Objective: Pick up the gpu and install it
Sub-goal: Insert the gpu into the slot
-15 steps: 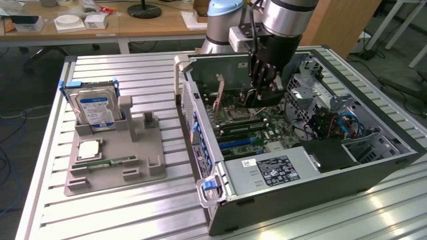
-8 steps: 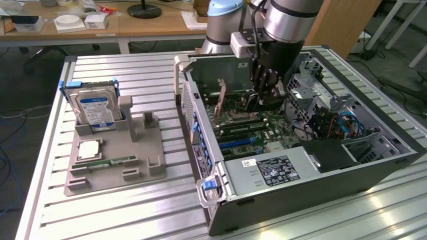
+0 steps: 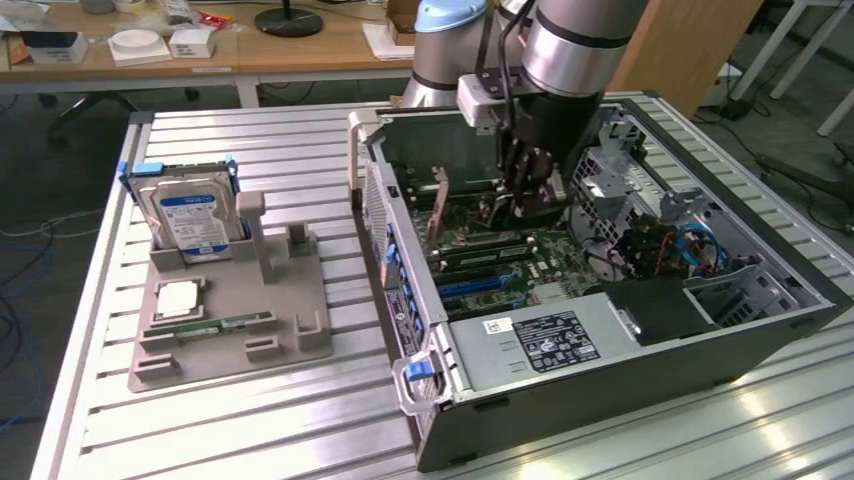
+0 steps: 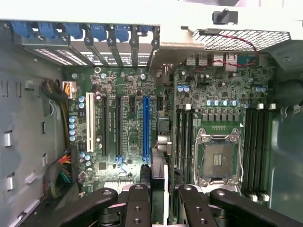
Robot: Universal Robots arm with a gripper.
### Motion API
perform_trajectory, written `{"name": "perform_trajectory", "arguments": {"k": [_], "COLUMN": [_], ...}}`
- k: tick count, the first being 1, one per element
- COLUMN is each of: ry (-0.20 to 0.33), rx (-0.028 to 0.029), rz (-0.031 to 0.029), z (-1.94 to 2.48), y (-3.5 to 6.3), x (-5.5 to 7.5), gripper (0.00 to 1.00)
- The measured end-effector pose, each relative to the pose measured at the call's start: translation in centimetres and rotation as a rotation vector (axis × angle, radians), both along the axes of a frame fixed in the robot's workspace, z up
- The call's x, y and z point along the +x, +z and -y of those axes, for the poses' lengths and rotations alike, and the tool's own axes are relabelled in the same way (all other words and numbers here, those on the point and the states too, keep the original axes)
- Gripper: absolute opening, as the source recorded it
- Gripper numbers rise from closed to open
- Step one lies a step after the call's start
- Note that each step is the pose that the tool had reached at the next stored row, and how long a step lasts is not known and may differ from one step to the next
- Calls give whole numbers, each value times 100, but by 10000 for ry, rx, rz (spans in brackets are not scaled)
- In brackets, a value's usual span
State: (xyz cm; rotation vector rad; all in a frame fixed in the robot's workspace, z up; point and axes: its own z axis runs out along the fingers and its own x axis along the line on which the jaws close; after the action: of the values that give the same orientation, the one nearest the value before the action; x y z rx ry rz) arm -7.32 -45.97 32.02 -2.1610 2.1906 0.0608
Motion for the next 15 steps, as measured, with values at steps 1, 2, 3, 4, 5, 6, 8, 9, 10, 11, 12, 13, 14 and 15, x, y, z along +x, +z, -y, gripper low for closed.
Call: {"name": "perform_trajectory", "arguments": {"k": [1,2,3,4,5,6,8,9,10,11,12,13,14,15], "ry": [0,1,2,2,2,0,2,2,3,4,6,8,12,16], "rx": [1,1,-1,-2,0,0,2,1,0,0,0,0,0,0], "rz": [1,1,-1,-1,0,0,1,1,0,0,1,0,5,15], "z": [0,2,10,24,38,44,47,47,47,47,48,48,48,48], "y": [-18,-35,-43,-46,-49,-55,-80,-98,-115,-133,-151,-170,-185,-195], "x": [-3,-5,-7,-9,-11,-17,-28,-35,-43,-51,-57,-64,-68,-68], "gripper": [27,27,27,27,27,27,27,27,27,27,27,27,27,27]}}
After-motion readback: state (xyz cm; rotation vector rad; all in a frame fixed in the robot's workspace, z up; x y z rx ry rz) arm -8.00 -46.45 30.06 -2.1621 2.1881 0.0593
